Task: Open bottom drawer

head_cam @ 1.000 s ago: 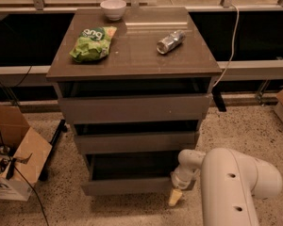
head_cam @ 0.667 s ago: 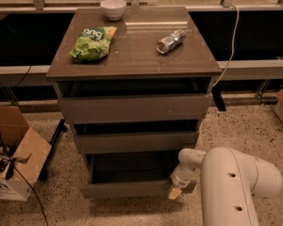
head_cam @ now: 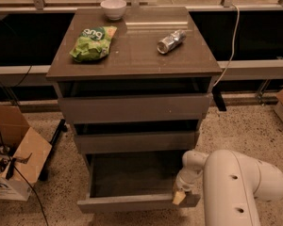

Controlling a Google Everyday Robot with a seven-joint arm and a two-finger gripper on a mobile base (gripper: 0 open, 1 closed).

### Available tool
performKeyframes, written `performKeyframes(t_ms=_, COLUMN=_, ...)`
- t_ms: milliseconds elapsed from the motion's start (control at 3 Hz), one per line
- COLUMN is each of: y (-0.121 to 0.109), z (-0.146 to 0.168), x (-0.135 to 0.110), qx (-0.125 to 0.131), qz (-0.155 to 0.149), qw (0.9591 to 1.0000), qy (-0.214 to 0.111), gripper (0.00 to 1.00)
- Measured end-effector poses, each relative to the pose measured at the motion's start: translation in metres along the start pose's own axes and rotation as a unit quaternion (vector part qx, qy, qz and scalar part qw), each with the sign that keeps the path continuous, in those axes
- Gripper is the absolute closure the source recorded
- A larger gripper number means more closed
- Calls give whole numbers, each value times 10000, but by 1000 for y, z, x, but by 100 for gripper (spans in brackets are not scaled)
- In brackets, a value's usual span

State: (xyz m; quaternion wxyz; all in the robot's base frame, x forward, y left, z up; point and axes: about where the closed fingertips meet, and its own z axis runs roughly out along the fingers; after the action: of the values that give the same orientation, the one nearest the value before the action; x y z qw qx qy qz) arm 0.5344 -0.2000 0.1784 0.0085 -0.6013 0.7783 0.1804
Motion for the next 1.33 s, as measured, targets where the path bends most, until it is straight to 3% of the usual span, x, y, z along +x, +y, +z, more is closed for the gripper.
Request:
performKeyframes(t_ms=333, y=6, z=1, x=4, qx=-30, qz=90, qw=10000, qy=4, gripper=96)
performKeyframes(t_ms=667, y=19, z=5, x=12, qx=-95, qz=296, qw=9995, qy=6, gripper=75)
performKeyframes(t_ms=1333, y=19, z=5, x=12, qx=-95, qz=296, qw=9995, qy=6, gripper=29)
